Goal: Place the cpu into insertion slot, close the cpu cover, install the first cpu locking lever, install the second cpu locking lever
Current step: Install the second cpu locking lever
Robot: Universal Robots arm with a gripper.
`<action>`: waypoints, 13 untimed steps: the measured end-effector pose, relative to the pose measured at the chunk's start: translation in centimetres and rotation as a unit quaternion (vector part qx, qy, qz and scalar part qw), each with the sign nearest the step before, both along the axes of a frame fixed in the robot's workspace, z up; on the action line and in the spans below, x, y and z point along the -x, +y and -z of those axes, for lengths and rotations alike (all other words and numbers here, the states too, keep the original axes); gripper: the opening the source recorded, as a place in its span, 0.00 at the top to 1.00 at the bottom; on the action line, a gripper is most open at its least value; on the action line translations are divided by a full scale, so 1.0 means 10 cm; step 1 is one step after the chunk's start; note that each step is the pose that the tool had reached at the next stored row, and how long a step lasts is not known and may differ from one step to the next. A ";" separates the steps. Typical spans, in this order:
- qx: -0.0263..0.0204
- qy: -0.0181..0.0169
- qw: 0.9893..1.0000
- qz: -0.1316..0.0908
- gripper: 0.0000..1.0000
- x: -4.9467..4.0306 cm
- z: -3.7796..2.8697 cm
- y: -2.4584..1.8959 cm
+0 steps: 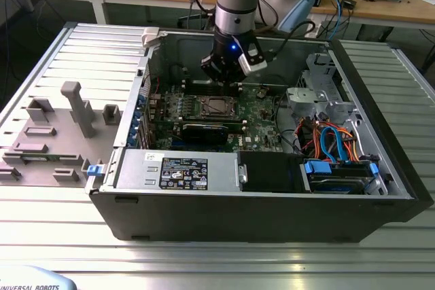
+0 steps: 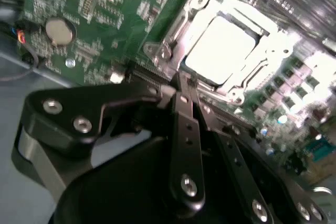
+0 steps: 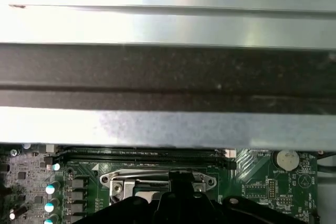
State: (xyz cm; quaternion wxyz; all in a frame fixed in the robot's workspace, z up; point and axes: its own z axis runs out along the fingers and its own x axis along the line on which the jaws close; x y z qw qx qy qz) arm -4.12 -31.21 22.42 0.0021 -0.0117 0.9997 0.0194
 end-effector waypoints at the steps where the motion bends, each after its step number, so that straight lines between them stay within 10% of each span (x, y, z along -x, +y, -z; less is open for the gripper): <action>1: 0.010 0.000 1.000 0.000 0.89 0.000 0.000 0.000; 2: 0.017 0.000 1.000 0.000 0.89 0.000 0.000 0.000; 13: 0.017 0.000 1.000 0.000 0.89 0.000 0.000 -0.118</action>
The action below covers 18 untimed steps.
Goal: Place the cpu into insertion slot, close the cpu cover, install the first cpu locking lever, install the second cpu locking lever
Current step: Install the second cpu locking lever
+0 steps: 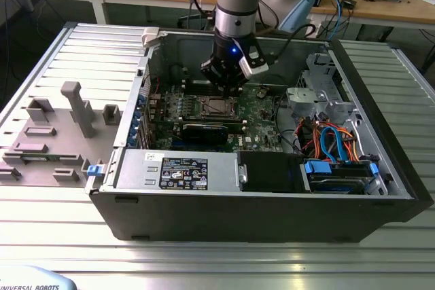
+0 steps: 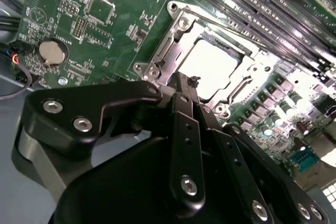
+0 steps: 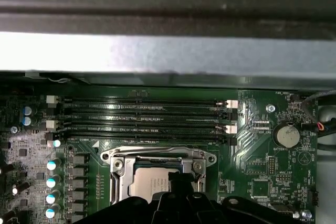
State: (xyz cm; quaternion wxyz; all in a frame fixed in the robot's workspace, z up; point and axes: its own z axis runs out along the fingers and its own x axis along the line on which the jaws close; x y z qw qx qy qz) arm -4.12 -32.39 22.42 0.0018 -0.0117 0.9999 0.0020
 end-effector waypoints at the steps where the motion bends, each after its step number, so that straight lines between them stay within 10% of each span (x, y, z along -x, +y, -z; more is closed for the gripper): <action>1: 0.000 0.000 1.000 0.000 0.89 0.000 0.000 -0.013; 18: 0.000 0.000 1.000 0.000 0.89 0.000 -0.052 -0.059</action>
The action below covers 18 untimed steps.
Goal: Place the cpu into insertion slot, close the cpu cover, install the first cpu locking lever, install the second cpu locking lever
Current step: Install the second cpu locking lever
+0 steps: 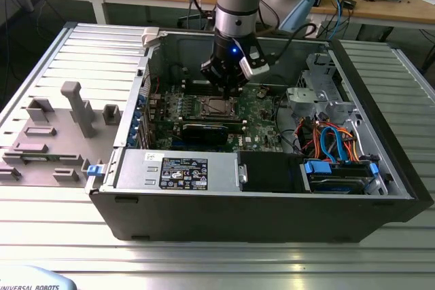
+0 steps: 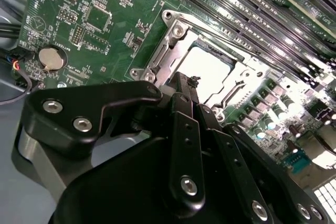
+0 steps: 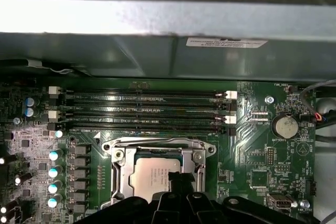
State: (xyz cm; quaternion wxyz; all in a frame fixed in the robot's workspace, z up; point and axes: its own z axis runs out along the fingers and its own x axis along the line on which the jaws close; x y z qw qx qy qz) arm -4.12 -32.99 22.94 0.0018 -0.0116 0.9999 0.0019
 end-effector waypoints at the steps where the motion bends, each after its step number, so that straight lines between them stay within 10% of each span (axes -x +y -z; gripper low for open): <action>1: 0.000 0.000 1.000 0.000 0.89 0.000 -0.014 0.000; 11: 0.000 0.000 1.000 0.000 0.89 0.000 -0.020 -0.049; 18: 0.000 0.000 1.000 0.000 0.89 0.000 -0.011 -0.168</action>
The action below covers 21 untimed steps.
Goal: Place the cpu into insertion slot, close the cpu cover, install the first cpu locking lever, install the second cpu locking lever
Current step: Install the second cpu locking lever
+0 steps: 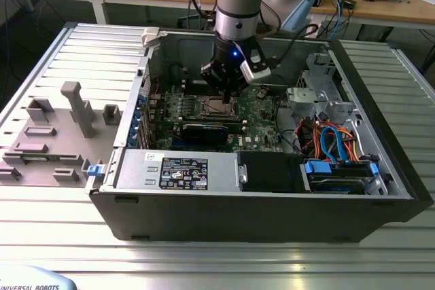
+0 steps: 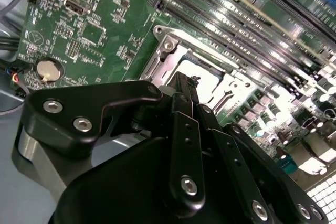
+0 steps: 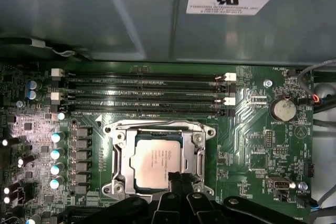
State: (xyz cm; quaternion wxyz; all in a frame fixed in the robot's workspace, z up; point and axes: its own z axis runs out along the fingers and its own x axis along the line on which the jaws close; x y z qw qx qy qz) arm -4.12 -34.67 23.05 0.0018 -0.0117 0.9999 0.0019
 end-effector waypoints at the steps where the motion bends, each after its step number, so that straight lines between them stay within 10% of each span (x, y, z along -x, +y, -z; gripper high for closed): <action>1: 0.000 0.000 1.000 0.000 0.89 0.000 0.001 -0.009; 18: 0.000 0.000 1.000 0.000 0.89 0.000 0.001 -0.022; 21: 0.000 0.000 1.000 0.000 0.89 0.000 -0.081 -0.025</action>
